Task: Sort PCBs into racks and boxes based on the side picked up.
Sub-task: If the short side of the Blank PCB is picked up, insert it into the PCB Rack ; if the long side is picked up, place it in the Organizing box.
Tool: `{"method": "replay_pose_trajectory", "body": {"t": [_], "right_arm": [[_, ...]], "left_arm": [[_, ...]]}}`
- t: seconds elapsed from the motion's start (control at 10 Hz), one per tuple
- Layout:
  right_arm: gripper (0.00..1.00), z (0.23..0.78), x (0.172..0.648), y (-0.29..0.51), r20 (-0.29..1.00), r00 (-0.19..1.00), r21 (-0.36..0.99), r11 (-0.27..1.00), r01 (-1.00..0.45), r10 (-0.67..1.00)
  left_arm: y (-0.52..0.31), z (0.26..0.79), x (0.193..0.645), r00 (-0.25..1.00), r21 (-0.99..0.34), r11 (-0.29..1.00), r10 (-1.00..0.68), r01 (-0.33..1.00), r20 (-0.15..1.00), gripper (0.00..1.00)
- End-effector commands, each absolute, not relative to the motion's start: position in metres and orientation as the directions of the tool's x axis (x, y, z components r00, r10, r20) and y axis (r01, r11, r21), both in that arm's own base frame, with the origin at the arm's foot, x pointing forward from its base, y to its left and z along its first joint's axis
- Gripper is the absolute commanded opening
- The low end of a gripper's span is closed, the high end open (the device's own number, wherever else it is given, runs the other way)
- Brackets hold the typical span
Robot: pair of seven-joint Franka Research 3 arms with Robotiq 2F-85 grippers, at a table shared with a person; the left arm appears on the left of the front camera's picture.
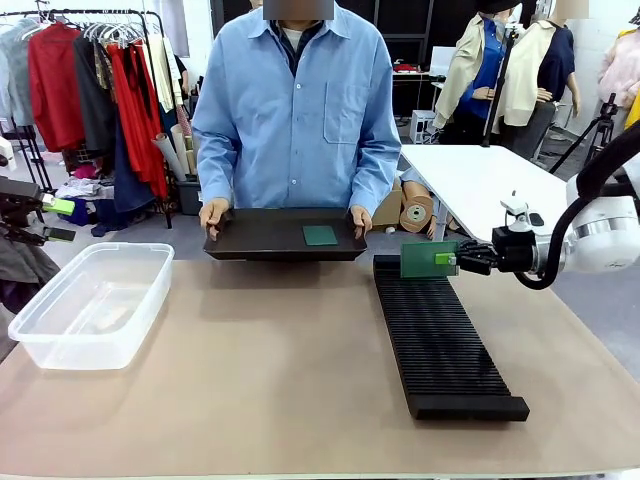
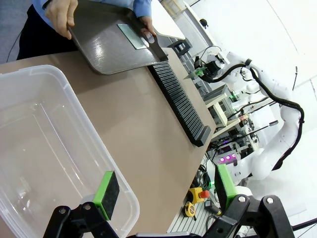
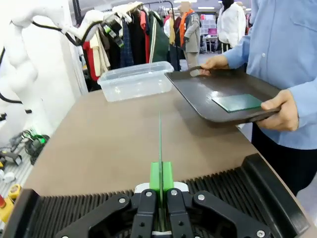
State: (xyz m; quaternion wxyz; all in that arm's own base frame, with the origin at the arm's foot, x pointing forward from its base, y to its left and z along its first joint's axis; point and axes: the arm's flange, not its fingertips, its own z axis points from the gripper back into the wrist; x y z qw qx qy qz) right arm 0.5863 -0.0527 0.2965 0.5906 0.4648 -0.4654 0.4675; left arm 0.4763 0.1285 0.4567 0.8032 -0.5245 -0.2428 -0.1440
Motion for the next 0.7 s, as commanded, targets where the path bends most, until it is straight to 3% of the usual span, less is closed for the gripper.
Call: {"method": "replay_pose_trajectory", "body": {"t": [0.0,0.6], "right_arm": [[0.00,0.287,0.591,-0.053,0.983,0.039,0.009,0.162,-0.987,0.181],[0.00,0.243,0.605,-0.044,0.995,0.016,0.011,0.059,-0.998,0.093]], "left_arm": [[0.128,0.457,0.476,0.840,-0.772,0.408,0.025,0.487,0.543,1.00],[0.128,0.457,0.476,0.840,-0.772,0.408,0.025,0.487,0.543,1.00]]}}
